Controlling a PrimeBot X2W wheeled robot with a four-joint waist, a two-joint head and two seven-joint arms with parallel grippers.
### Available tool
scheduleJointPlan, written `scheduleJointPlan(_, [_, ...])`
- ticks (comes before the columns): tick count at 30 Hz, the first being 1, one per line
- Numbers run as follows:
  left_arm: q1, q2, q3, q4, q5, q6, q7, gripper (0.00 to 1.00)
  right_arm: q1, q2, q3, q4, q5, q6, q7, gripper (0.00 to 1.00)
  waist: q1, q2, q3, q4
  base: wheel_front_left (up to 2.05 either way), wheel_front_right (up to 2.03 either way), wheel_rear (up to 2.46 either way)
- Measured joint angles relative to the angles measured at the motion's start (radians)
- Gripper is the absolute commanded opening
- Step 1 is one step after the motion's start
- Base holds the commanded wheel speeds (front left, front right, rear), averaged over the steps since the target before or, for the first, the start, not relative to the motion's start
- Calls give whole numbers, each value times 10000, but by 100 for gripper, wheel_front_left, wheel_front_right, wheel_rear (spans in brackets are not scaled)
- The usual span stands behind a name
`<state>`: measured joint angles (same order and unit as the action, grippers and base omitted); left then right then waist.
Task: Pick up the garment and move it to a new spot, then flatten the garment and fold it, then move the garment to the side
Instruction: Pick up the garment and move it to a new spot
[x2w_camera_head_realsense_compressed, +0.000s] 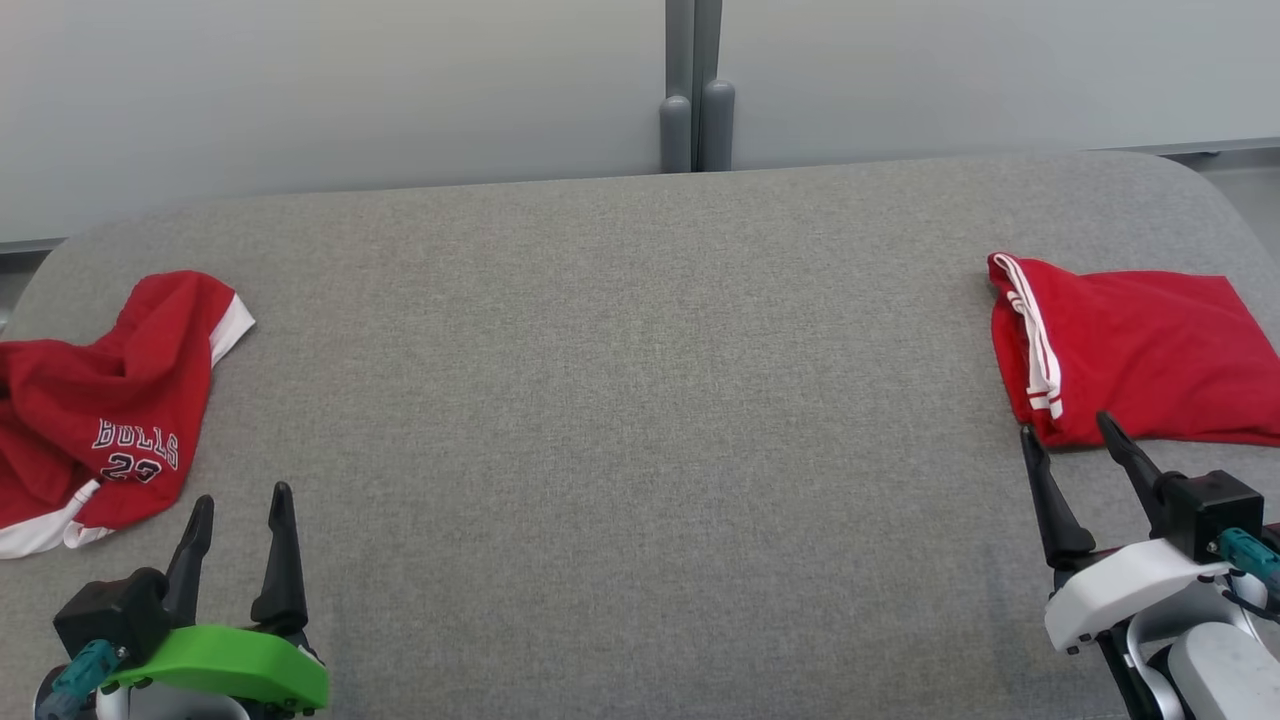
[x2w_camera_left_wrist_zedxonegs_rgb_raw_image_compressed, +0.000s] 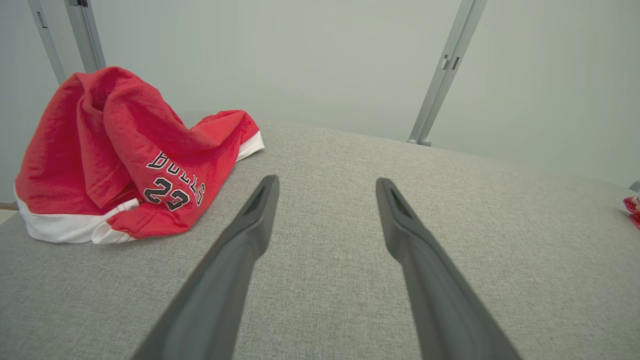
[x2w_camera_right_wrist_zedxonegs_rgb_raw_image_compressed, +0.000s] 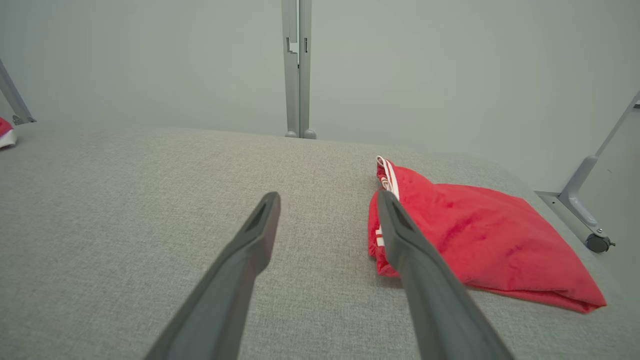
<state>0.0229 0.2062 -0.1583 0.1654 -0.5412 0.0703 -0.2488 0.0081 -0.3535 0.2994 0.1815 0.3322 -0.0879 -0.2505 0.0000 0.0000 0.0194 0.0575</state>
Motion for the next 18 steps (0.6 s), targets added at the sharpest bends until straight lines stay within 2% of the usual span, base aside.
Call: scheduleJointPlan(18, [-7, -46, 67, 10, 6, -236, 0, 100, 156, -19, -309, -23, -82, 173, 0, 100, 0, 0, 146, 158, 0, 0, 0])
